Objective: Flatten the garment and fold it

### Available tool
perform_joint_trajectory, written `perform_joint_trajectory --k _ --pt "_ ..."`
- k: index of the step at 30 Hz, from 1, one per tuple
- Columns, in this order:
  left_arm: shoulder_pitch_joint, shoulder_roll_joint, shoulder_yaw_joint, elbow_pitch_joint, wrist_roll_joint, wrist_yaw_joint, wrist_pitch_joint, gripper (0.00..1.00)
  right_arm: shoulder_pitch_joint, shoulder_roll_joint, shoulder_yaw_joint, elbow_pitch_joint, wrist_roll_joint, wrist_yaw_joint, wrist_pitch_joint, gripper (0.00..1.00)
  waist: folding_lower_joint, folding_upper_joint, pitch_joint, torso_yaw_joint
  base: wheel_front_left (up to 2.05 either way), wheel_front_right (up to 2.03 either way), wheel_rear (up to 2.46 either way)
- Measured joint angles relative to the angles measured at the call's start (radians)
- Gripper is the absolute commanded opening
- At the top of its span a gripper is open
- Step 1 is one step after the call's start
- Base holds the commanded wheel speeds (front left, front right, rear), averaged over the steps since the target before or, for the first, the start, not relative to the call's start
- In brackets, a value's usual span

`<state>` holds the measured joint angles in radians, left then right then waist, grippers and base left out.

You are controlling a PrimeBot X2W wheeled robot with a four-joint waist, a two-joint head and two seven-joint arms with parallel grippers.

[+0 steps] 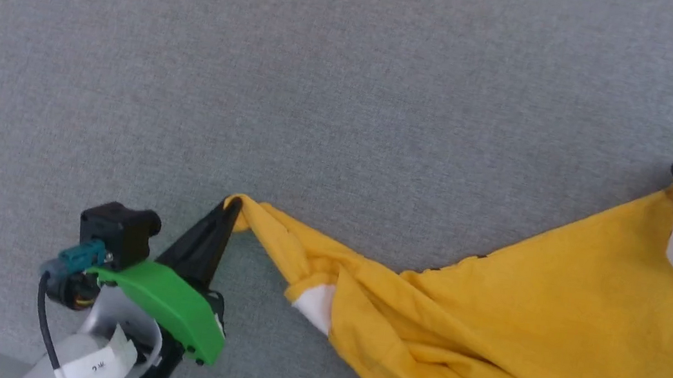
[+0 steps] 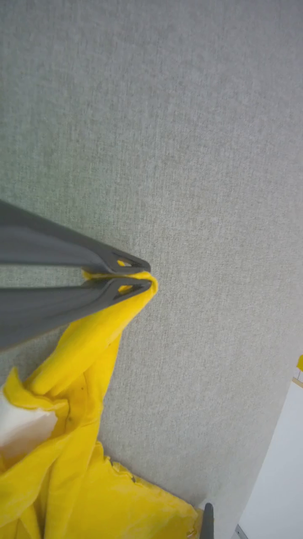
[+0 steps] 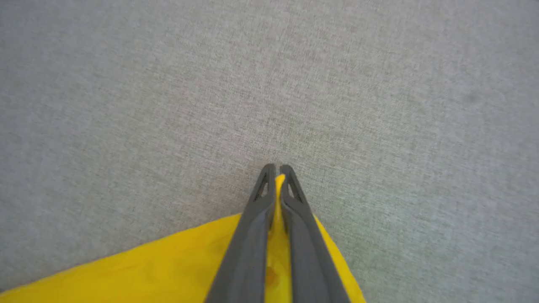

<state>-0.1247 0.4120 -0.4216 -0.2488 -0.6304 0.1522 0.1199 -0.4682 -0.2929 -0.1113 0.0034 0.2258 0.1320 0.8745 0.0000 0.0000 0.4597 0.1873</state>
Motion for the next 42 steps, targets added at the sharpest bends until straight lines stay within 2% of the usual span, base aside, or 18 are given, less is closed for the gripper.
perform_joint_trajectory --k 5,9,16,23,31,42 --pt "-0.062 0.007 0.018 0.036 0.047 0.017 -0.016 0.0 0.0 0.037 -0.029 -0.009 0.005 0.0 -0.1 0.0 0.0 0.0 -0.065 -0.028 0.0 0.0 0.0" --pt "-0.156 0.029 0.025 0.081 0.08 0.015 -0.012 0.0 -0.005 0.06 -0.042 0.0 0.002 0.0 -0.197 0.0 0.0 0.0 -0.127 -0.055 0.0 0.0 0.0" --pt "-0.396 0.062 0.03 0.165 0.127 -0.032 0.025 0.0 -0.112 0.066 -0.019 0.031 -0.02 0.0 -0.309 0.0 0.0 0.0 -0.243 -0.104 0.0 0.0 0.0" --pt "-0.646 0.061 0.035 0.282 0.151 -0.082 0.059 0.0 -0.27 0.055 0.046 0.099 -0.03 0.0 -0.339 0.0 0.0 0.0 -0.348 -0.156 0.0 0.0 0.0" --pt "-0.84 0.05 0.024 0.434 0.157 -0.124 0.095 0.0 -0.403 0.061 0.108 0.203 -0.046 0.0 -0.353 0.0 0.0 0.0 -0.441 -0.213 0.0 0.0 0.0" --pt "-1.073 0.023 0.028 0.533 0.155 -0.14 0.159 0.0 -0.548 0.077 0.155 0.261 -0.043 0.0 -0.335 0.0 0.0 0.0 -0.49 -0.275 0.0 0.0 0.0"
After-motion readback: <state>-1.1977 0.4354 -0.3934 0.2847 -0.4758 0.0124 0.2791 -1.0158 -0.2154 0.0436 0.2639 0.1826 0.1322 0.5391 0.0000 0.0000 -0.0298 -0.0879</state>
